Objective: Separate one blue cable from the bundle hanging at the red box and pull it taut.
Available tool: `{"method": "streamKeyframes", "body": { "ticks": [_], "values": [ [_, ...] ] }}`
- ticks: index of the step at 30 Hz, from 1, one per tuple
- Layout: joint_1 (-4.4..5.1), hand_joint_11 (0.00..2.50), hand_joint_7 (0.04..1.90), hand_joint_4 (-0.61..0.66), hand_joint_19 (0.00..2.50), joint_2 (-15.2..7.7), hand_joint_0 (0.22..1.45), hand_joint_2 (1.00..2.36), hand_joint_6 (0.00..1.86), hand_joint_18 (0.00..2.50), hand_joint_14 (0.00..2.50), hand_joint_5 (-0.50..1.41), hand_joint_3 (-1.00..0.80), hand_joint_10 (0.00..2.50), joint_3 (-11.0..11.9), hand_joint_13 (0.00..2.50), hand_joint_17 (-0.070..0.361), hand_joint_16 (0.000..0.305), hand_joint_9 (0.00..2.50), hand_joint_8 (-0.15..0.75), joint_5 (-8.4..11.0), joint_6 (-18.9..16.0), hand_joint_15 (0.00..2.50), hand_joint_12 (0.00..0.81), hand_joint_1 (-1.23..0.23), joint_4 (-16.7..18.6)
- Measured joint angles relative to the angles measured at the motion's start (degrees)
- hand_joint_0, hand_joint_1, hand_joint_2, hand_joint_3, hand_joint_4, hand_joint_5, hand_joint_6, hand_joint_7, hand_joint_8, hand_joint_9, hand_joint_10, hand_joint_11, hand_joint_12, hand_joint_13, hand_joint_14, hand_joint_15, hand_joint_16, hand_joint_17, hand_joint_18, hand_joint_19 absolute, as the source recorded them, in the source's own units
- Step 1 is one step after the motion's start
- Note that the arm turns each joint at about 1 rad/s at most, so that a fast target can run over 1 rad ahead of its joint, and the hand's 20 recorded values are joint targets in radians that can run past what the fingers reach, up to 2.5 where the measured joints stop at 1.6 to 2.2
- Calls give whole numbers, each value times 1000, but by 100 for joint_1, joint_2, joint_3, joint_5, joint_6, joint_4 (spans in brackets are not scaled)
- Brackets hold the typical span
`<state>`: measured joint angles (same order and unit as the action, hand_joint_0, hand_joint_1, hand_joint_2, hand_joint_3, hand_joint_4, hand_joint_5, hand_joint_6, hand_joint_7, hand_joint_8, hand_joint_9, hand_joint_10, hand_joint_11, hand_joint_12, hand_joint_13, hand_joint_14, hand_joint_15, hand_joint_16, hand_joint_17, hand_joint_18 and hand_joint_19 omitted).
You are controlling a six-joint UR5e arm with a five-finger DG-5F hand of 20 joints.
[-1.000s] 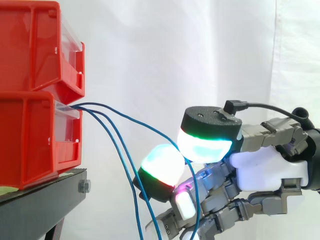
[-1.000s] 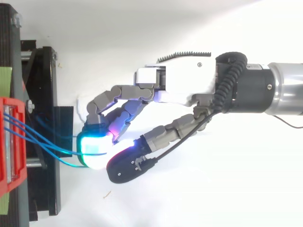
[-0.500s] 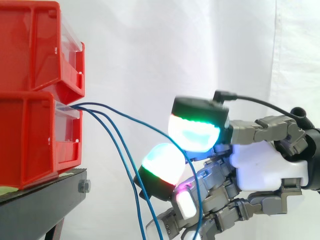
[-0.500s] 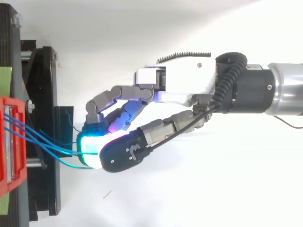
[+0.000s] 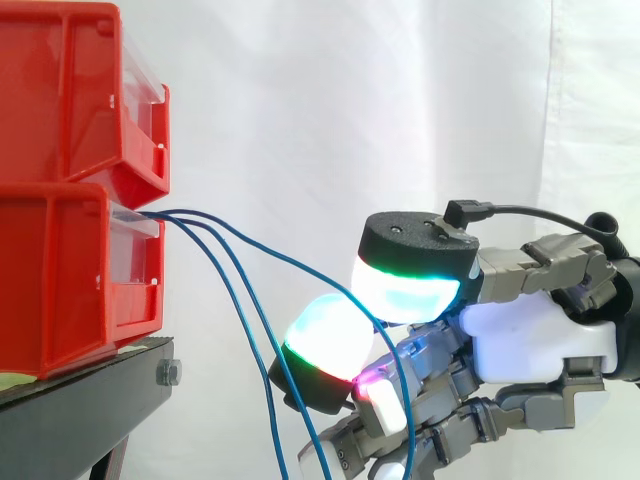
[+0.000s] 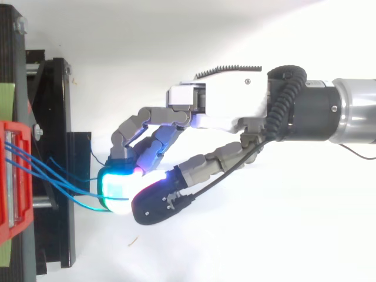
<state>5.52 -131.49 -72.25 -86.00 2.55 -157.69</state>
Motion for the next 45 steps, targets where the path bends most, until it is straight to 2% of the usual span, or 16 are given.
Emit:
{"method": "streamKeyframes", "body": {
  "ticks": [4, 8, 10, 15, 18, 20, 31, 33, 36, 42, 45],
  "values": [
    [0, 693, 993, 175, 405, 0, 534, 1000, 824, 649, 11, -175, -500, 14, 0, 595, 113, 50, 873, 306, 2, 0, 320, 365, -538, -1],
    [1, 708, 1037, 165, 408, 0, 538, 1000, 825, 642, 11, -168, -500, 14, 0, 593, 113, 50, 896, 311, 3, 8, 309, 366, -527, -4],
    [-2, 712, 1057, 166, 407, 0, 569, 1000, 833, 637, 11, -173, -489, 17, 1, 588, 110, 49, 887, 307, -1, 11, 311, 360, -586, -9],
    [-21, 734, 1039, 131, 379, 0, 610, 1008, 874, 669, 10, -181, -335, 16, 1, 601, 111, 49, 882, 313, -8, 10, 302, 366, -713, -43],
    [-21, 755, 1116, 86, 364, 0, 608, 1010, 886, 697, 10, -184, -240, 15, 2, 618, 117, 52, 884, 319, -5, 6, 303, 378, -727, -49],
    [-17, 763, 1070, 65, 361, 1, 616, 1011, 915, 702, 10, -195, -195, 15, 1, 619, 117, 52, 894, 320, 0, 3, 300, 378, -739, -50],
    [-5, 794, 1094, -33, 337, 0, 626, 1008, 934, 736, 10, -189, -75, 12, 2, 636, 125, 56, 946, 335, 9, 4, 299, 392, -764, -51],
    [-2, 839, 1102, -35, 339, 1, 629, 1007, 934, 738, 11, -188, -78, 15, 2, 641, 125, 56, 950, 332, 7, 3, 298, 394, -766, -51],
    [-1, 1036, 1104, -22, 340, 1, 635, 1008, 941, 741, 10, -196, -92, 13, 2, 655, 124, 55, 972, 338, 7, 4, 302, 389, -761, -51],
    [2, 1333, 1066, -2, 394, 1, 641, 1009, 945, 788, 15, -205, -128, 2, 4, 773, 117, 52, 1025, 334, 24, -13, 427, 379, -739, -51],
    [8, 1400, 1060, 0, 405, 1, 644, 1011, 945, 790, 17, -209, -143, 205, 4, 852, 115, 51, 1013, 328, 50, -51, 572, 379, -733, -51]
  ]
}}
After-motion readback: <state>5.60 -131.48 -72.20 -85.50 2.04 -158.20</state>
